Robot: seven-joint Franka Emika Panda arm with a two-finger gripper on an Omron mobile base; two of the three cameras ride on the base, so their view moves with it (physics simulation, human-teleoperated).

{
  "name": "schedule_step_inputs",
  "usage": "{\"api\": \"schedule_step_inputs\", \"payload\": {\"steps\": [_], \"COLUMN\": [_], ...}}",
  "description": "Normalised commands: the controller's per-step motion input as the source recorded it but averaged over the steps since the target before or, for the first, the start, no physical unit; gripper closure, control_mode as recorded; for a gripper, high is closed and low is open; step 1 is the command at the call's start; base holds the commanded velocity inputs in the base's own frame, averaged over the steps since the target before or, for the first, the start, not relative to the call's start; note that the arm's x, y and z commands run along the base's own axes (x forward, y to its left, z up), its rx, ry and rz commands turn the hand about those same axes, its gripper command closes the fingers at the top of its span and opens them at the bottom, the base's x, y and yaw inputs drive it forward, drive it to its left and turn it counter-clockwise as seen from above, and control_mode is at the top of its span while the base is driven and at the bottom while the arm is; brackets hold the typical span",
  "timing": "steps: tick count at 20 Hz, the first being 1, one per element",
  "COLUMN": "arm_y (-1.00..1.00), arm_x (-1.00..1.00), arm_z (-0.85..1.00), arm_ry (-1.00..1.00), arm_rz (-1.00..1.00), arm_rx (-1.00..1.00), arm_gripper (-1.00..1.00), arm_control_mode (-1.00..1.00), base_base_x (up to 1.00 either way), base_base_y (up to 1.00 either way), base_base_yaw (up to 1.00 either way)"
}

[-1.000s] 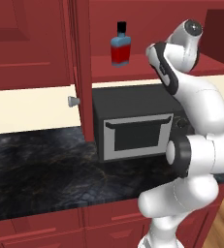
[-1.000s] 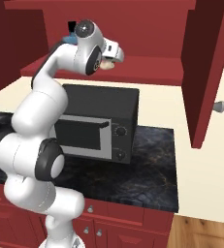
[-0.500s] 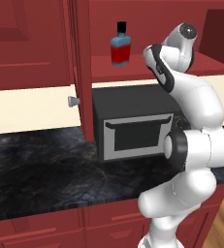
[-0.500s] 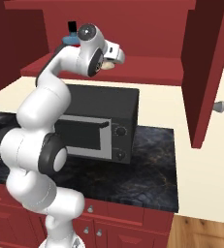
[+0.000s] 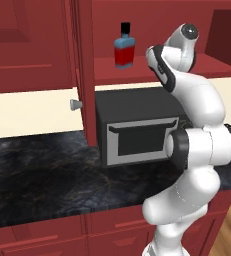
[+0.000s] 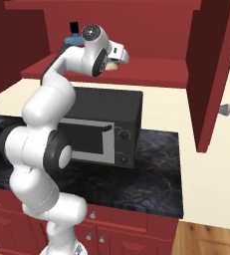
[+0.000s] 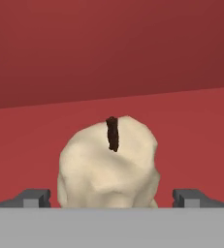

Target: Get the candle and the liquor from the cabinet and move them to the dining counter.

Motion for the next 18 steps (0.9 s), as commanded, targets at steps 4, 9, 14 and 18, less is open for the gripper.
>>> {"api": "schedule_step_inputs", "payload": {"steps": [4, 9, 14, 18], "arm_y": [0.0, 0.0, 0.0, 0.0], "arm_x": [0.08, 0.0, 0.0, 0.0], "arm_z": [0.0, 0.0, 0.0, 0.0], "arm_ry": [0.01, 0.01, 0.0, 0.0], "arm_rz": [0.0, 0.0, 0.0, 0.0], "arm_rx": [0.0, 0.0, 0.0, 0.0], "arm_gripper": [-1.0, -1.0, -1.0, -1.0], "arm_control_mode": [-1.0, -1.0, -1.0, -1.0], "base_base_x": [0.0, 0.0, 0.0, 0.0], "base_base_y": [0.0, 0.0, 0.0, 0.0], "base_base_yaw": [0.0, 0.0, 0.0, 0.0]}}
